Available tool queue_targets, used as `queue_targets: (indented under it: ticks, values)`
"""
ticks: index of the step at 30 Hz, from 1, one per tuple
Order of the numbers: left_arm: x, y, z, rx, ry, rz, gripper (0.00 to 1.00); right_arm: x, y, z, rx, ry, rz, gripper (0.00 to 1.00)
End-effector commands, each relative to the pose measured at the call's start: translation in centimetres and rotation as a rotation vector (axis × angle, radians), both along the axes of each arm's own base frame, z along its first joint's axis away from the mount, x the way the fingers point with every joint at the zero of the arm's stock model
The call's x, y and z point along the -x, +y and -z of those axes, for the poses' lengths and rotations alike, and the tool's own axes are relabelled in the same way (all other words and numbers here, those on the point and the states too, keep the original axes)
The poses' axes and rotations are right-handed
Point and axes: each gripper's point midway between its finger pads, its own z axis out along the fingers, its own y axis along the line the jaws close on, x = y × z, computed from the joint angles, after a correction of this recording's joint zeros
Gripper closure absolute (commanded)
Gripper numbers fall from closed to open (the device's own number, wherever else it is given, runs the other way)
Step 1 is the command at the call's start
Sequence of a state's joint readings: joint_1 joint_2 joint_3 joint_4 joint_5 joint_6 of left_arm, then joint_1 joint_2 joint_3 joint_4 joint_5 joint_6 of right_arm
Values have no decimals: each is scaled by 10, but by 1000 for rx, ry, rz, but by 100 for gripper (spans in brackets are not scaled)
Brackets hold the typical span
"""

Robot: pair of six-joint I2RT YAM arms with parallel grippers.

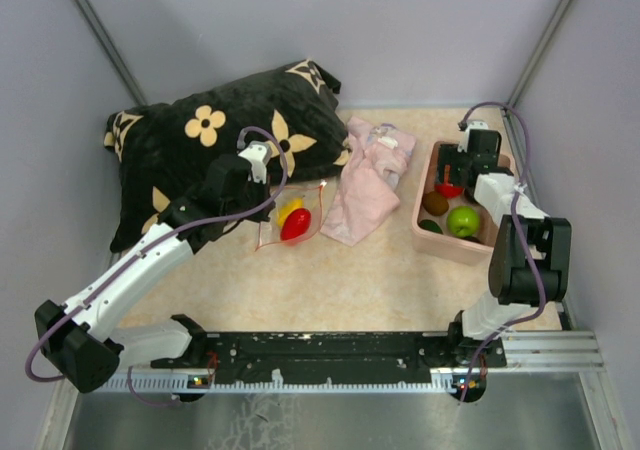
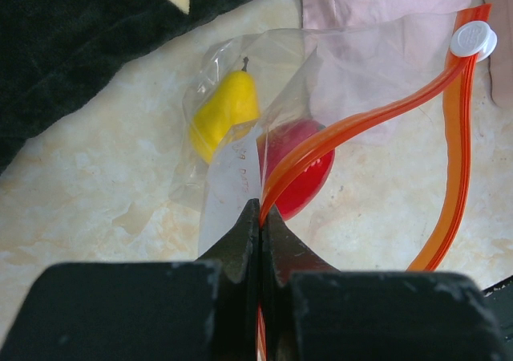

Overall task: Place the food in the zip-top bag and seal the zipper
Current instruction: Pick up the fake fruit from the bin.

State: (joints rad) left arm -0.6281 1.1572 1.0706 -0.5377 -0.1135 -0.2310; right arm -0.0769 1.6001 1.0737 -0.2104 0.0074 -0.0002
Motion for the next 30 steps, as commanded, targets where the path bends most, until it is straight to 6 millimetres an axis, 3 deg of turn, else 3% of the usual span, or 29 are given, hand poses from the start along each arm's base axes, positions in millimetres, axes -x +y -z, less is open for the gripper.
queue_targets:
  ticks: [1, 6, 16, 20, 24, 30]
  values:
    - [-4, -1, -1, 19, -10, 1, 100, -20, 0, -4, -7, -86, -74, 16]
    - [-4, -1, 0, 22, -4, 2, 100, -23, -2, 24, -22, -37, -85, 15]
    - [-4, -2, 1, 30, 5, 8, 100, -27, 1, 54, -37, 5, -103, 16]
    - [-5, -2, 2, 30, 9, 9, 100, -27, 0, 52, -32, -5, -97, 18]
    - [-5, -2, 2, 32, 11, 11, 100, -26, -2, 47, -28, -7, -83, 29]
    - [-6, -2, 3, 33, 15, 10, 100, -18, -6, 10, -21, -90, -30, 34]
